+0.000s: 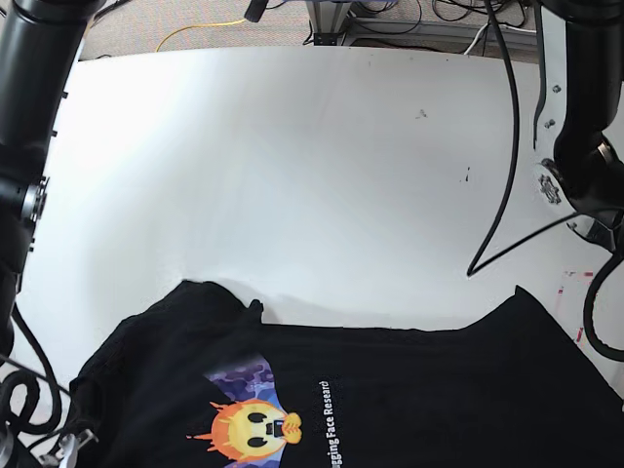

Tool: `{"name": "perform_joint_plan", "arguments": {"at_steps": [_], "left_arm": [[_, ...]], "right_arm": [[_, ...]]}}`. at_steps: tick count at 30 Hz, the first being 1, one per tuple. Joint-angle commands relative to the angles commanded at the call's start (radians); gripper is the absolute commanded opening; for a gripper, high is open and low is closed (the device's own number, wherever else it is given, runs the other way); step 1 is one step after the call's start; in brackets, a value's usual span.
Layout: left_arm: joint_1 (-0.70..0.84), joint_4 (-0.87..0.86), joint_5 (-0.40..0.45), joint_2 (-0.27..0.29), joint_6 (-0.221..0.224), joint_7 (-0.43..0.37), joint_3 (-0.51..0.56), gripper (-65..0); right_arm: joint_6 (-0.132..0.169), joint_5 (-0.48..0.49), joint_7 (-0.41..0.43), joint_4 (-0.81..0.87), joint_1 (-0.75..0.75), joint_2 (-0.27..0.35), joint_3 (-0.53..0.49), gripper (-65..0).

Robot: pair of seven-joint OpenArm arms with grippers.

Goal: Fold the T-shirt properly
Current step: 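Lower the stretched shirt onto the table with both grippers, then drag the shirt with both grippers toward the robot, flattening it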

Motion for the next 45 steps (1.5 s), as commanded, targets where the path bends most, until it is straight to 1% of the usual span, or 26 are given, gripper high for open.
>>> {"name": "perform_joint_plan", "arguments": {"at_steps": [3,7,11,15,17,20,23,24,26,29,33,37,39,43,45], "left_arm": [[-0.021,-0.012,0.000,-0.002,0.000,0.000,0.002,-65.0],[0.018,-0.012,-0.002,-0.002,-0.003,-0.002,0.006,-65.0],[0.100,-0.008,-0.005,0.000,-0.008,-0.005,0.003,-65.0],[0.215,0.008,-0.006,0.002,-0.008,-0.005,-0.002,-65.0],[0.255,0.026,-0.006,0.002,-0.008,-0.005,-0.002,-65.0],[0.338,0.048,-0.008,0.003,-0.009,-0.005,-0.002,-65.0],[0.430,0.077,-0.008,0.003,-0.017,-0.005,-0.005,-65.0],[0.462,0.086,-0.008,0.005,-0.028,-0.003,-0.009,-65.0],[0.535,0.107,-0.008,0.011,-0.031,-0.002,-0.040,-65.0],[0.638,0.118,-0.006,0.054,-0.031,-0.002,-0.072,-65.0],[0.781,0.121,-0.006,0.072,-0.031,-0.002,-0.132,-65.0],[0.884,0.121,-0.006,0.100,-0.031,-0.002,-0.144,-65.0],[0.948,0.126,-0.006,0.100,-0.031,-0.002,-0.147,-65.0],[1.059,0.126,-0.008,0.106,-0.031,-0.003,-0.198,-65.0],[1.091,0.124,-0.008,0.129,-0.031,-0.006,-0.207,-65.0]], "right_arm": [[0.000,0.002,0.000,0.000,0.000,0.002,-0.032,-65.0],[0.000,0.002,0.000,0.002,0.000,0.003,-0.032,-65.0],[0.000,0.002,0.000,0.012,-0.083,0.006,-0.015,-65.0],[0.000,-0.006,0.000,0.095,-0.260,0.015,0.091,-65.0],[0.000,-0.006,0.000,0.123,-0.326,0.014,0.120,-65.0],[0.000,-0.003,0.000,0.169,-0.467,0.009,0.175,-65.0],[0.000,-0.009,0.000,0.233,-0.593,-0.029,0.236,-65.0],[0.000,-0.009,0.000,0.252,-0.634,-0.037,0.267,-65.0],[0.000,-0.009,0.000,0.276,-0.729,-0.044,0.322,-65.0],[0.000,-0.002,0.000,0.293,-0.843,-0.078,0.390,-65.0],[0.000,0.002,0.000,0.327,-0.999,-0.120,0.479,-65.0],[0.000,0.002,0.000,0.333,-1.102,-0.152,0.535,-65.0],[0.000,0.002,0.000,0.338,-1.165,-0.158,0.575,-65.0],[0.000,0.003,0.000,0.339,-1.259,-0.198,0.628,-65.0],[0.000,0.003,0.000,0.339,-1.296,-0.207,0.641,-65.0]]}}
